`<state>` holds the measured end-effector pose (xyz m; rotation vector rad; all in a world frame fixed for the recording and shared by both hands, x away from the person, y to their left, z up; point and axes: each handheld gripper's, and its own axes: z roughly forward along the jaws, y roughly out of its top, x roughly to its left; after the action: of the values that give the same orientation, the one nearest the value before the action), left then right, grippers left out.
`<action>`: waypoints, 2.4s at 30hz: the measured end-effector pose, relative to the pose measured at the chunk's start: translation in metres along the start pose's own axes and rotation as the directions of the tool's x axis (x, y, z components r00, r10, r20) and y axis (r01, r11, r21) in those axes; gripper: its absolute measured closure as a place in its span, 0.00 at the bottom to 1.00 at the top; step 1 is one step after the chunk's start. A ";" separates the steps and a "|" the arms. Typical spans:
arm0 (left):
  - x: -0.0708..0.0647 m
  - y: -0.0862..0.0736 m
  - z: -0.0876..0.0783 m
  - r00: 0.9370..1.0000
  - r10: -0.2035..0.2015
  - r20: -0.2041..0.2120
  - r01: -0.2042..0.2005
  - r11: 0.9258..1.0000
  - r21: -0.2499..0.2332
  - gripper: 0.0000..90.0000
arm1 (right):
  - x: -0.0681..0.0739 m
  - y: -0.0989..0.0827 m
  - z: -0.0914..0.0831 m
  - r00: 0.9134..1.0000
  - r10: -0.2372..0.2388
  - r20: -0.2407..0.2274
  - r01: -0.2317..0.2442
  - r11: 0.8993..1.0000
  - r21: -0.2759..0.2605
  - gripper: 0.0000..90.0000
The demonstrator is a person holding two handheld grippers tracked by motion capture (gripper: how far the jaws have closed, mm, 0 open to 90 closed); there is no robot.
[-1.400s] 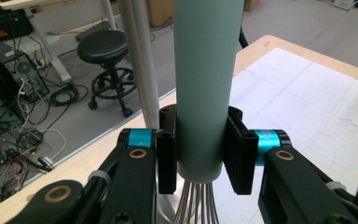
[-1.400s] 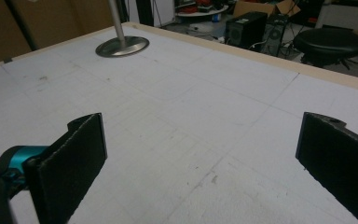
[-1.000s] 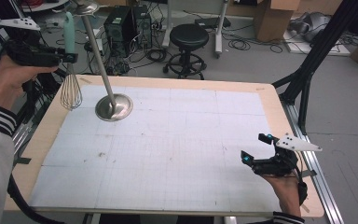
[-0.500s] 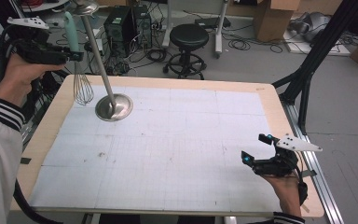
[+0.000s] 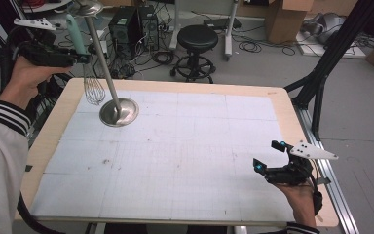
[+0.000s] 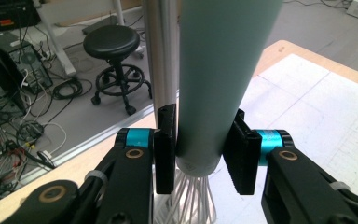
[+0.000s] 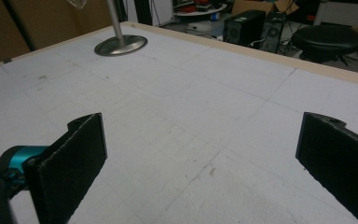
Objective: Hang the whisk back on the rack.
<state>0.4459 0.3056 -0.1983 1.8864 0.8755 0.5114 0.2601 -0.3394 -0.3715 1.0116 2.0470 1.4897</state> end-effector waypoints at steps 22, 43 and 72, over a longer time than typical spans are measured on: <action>-0.011 -0.026 -0.037 1.000 0.006 -0.023 -0.009 0.996 -0.094 0.34 | 0.003 0.004 -0.001 1.000 -0.012 -0.005 0.012 1.000 -0.017 0.01; -0.063 -0.114 -0.070 0.996 0.041 0.085 -0.025 0.984 -0.177 0.02 | 0.006 0.006 0.003 1.000 -0.019 -0.018 0.019 1.000 -0.013 0.01; -0.128 -0.196 -0.031 0.979 0.091 0.183 -0.058 0.982 -0.179 0.02 | 0.015 0.005 0.009 0.998 -0.039 -0.045 0.040 0.999 0.009 0.01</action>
<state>0.2718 0.2824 -0.3566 1.7799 0.6165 0.4293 0.2583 -0.3216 -0.3685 0.9438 2.0949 1.4968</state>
